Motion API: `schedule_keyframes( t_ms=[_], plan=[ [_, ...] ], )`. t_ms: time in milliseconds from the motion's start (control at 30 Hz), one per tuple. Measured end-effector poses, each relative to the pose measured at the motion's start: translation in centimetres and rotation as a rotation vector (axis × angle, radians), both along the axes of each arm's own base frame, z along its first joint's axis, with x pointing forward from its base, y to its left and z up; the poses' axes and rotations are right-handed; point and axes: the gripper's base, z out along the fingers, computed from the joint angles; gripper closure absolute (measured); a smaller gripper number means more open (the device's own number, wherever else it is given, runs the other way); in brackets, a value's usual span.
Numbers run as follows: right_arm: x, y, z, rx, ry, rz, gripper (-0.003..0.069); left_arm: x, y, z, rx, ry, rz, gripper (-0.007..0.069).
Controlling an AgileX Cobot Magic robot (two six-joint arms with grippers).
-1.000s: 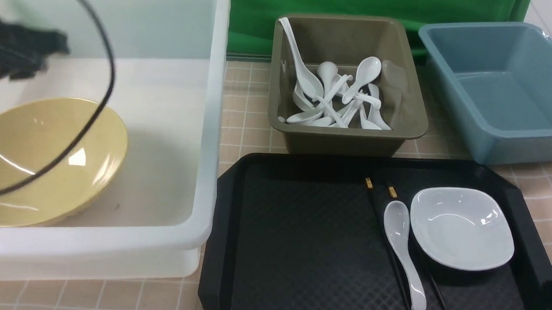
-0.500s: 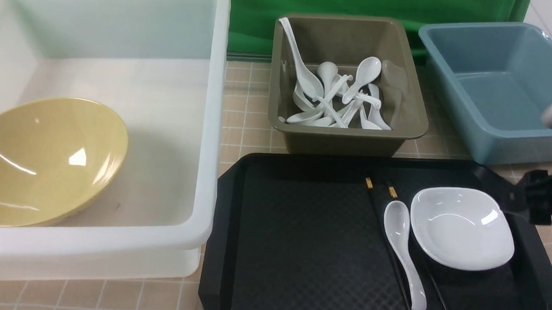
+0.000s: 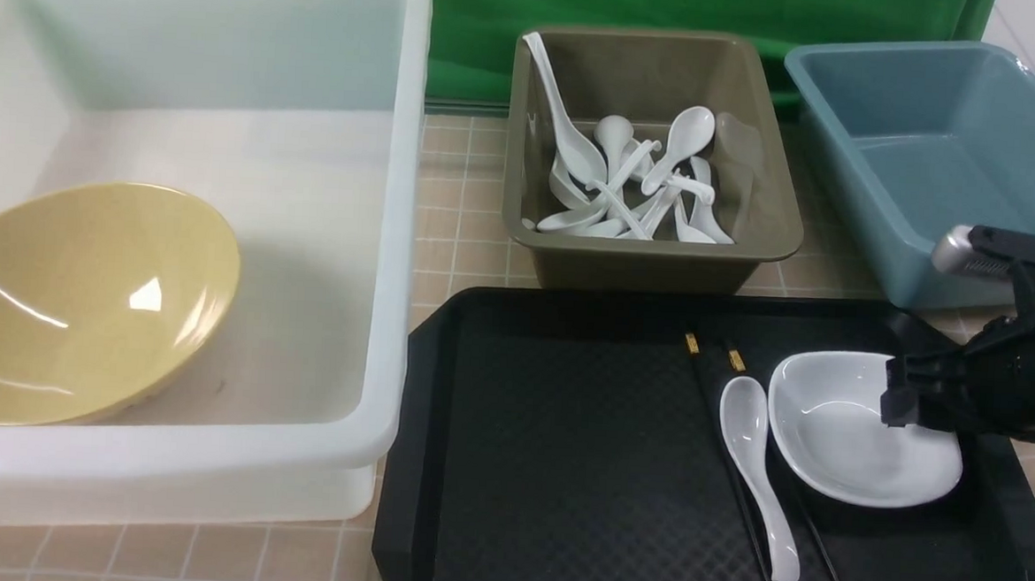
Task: On brown table put chopsticks spoon bowls plates into blue grey white boxes.
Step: 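Reach for and grasp the small white dish on the black tray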
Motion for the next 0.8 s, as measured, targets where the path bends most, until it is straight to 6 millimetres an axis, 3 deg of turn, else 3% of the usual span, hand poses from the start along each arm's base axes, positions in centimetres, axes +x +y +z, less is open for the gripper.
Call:
schedule_keyframes(
  t_ms=[267, 533, 667, 800],
  plan=[
    [-0.2, 2.3, -0.1, 0.014, 0.004, 0.109, 0.02, 0.2, 0.0, 0.3, 0.01, -0.05, -0.002, 0.0623],
    [0.1, 2.4, -1.1, 0.007, 0.022, 0.116, 0.023, 0.2, 0.0, 0.4, 0.013, -0.059, -0.002, 0.0623],
    [0.5, 2.5, -1.7, 0.014, 0.032, 0.104, 0.0302, 0.2, 0.0, 0.4, 0.015, -0.062, -0.003, 0.0623],
    [0.3, 2.7, -1.1, 0.016, 0.019, 0.149, 0.0472, 0.2, 0.0, 0.4, 0.016, -0.062, -0.004, 0.0623]
  ],
)
